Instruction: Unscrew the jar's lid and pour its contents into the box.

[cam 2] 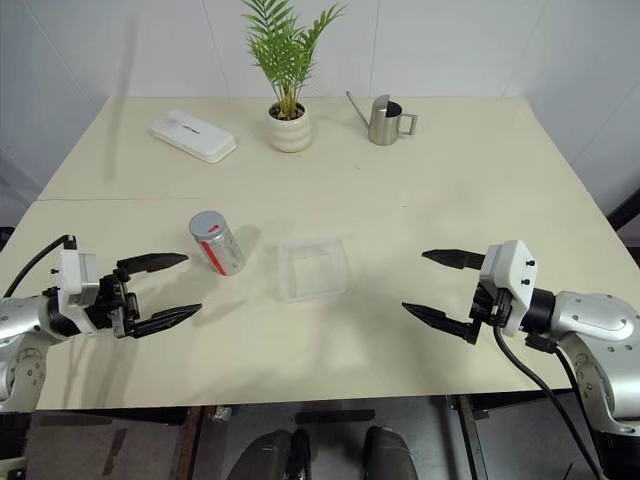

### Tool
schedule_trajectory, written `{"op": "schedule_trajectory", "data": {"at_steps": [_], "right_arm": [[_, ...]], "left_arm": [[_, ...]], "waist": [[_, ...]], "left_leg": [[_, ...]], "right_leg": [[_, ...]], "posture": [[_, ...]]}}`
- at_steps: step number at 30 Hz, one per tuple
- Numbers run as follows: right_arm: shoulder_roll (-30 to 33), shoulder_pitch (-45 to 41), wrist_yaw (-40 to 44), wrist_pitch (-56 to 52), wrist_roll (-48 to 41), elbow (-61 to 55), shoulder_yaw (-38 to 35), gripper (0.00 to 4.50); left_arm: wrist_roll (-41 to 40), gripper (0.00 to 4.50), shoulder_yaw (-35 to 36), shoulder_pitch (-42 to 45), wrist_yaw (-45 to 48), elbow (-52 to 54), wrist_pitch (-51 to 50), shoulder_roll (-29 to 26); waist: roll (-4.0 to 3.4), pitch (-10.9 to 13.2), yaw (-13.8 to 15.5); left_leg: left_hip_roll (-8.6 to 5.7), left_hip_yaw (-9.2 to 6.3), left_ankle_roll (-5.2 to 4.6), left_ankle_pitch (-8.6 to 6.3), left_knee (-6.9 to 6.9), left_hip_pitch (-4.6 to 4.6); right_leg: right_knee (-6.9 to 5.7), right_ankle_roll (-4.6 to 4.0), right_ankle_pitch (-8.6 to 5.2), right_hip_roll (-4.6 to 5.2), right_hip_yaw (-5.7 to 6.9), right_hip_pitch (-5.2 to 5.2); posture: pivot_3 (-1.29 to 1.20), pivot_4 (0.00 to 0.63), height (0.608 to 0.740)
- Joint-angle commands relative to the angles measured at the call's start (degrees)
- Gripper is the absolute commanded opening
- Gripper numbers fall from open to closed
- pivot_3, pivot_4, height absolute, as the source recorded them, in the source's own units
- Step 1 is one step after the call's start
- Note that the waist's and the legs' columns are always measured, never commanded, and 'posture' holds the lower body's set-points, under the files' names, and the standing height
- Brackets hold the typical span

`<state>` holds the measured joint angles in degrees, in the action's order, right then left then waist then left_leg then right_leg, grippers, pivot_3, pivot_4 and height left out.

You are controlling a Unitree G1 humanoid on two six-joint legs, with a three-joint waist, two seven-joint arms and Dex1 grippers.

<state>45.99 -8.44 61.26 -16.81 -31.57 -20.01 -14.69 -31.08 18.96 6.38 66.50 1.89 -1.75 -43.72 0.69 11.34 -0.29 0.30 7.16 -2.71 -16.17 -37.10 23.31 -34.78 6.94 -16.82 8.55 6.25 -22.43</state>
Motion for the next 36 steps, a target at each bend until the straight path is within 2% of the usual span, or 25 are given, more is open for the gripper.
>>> {"op": "schedule_trajectory", "data": {"at_steps": [1, 5, 11, 14, 19, 24, 30, 36], "right_arm": [[-0.01, -1.84, 0.32, -0.46, -1.01, -0.04, 1.32, 4.50], [-0.80, -5.13, 0.92, -0.33, -1.02, 1.77, 3.72, 4.50], [-4.81, -14.43, -0.20, -2.15, -2.43, 3.55, 8.14, 4.50], [-6.96, -17.76, -0.62, -3.06, -3.01, 3.07, 9.97, 4.50], [-9.19, -19.80, -1.83, -3.98, -3.14, 2.65, 11.25, 4.50], [-9.69, -20.39, -2.83, -5.15, -3.62, 1.28, 11.45, 4.50], [-9.82, -20.03, -3.96, -6.87, -4.74, -1.99, 11.48, 4.50], [-10.30, -20.02, -5.22, -7.78, -5.12, -2.85, 11.55, 4.50]], "left_arm": [[1.39, 4.47, 0.95, -1.78, -2.30, 2.16, 1.83, 0.91], [2.74, 4.47, 2.08, -7.01, -9.24, 8.04, 1.87, 4.65], [8.71, 4.47, 2.14, -15.63, -29.02, 19.09, -1.31, 15.92], [13.33, 4.47, 0.21, -16.77, -40.37, 24.10, -4.72, 22.45], [22.15, 4.47, -5.70, -15.52, -53.57, 27.72, -9.37, 30.51], [25.85, 4.47, -11.52, -9.71, -56.90, 24.60, -11.55, 32.82], [30.39, 4.47, -11.49, -6.83, -62.82, 22.04, -10.74, 34.07], [31.69, 4.47, -12.38, -3.78, -64.55, 17.74, -7.99, 34.69]], "waist": [[0.00, 0.00, 0.04], [0.00, 0.00, 0.04], [0.00, 0.00, 0.05], [0.06, -0.03, 0.26], [0.15, -0.09, 0.86], [0.15, -0.09, 1.49], [0.15, -0.09, 1.42], [0.16, -0.09, 1.63]], "left_leg": [[0.01, -0.01, 0.00, 0.00, 0.00, 0.00], [0.00, 0.00, 0.00, -0.01, -0.01, -0.01], [0.03, -0.06, 0.02, 0.00, -0.04, -0.02], [0.04, -0.07, 0.01, 0.00, -0.09, -0.01], [-0.01, -0.11, -0.04, -0.01, -0.17, 0.02], [0.04, -0.09, -0.01, 0.00, -0.17, 0.02], [0.05, -0.02, -0.26, 0.10, -0.12, 0.03], [0.07, -0.02, -0.31, 0.10, -0.16, 0.07]], "right_leg": [[0.00, 0.00, 0.00, 0.00, 0.01, 0.00], [0.05, 0.00, 0.00, 0.02, -0.04, 0.01], [0.12, -0.02, 0.01, 0.02, -0.15, 0.03], [0.08, -0.03, 0.01, 0.01, -0.14, 0.03], [0.10, -0.02, 0.04, 0.05, -0.11, 0.09], [0.04, -0.04, 0.04, 0.00, -0.10, 0.02], [-0.06, -0.05, 0.04, -0.03, 0.00, 0.01], [0.01, -0.05, 0.04, -0.01, 0.07, 0.01]], "posture": [[0.00, 0.150, 0.740], [0.00, 0.150, 0.740], [0.00, 0.150, 0.740], [0.00, 0.150, 0.740], [0.00, 0.150, 0.740], [0.00, 0.150, 0.740], [0.00, 0.150, 0.740], [0.00, 0.150, 0.740]]}}
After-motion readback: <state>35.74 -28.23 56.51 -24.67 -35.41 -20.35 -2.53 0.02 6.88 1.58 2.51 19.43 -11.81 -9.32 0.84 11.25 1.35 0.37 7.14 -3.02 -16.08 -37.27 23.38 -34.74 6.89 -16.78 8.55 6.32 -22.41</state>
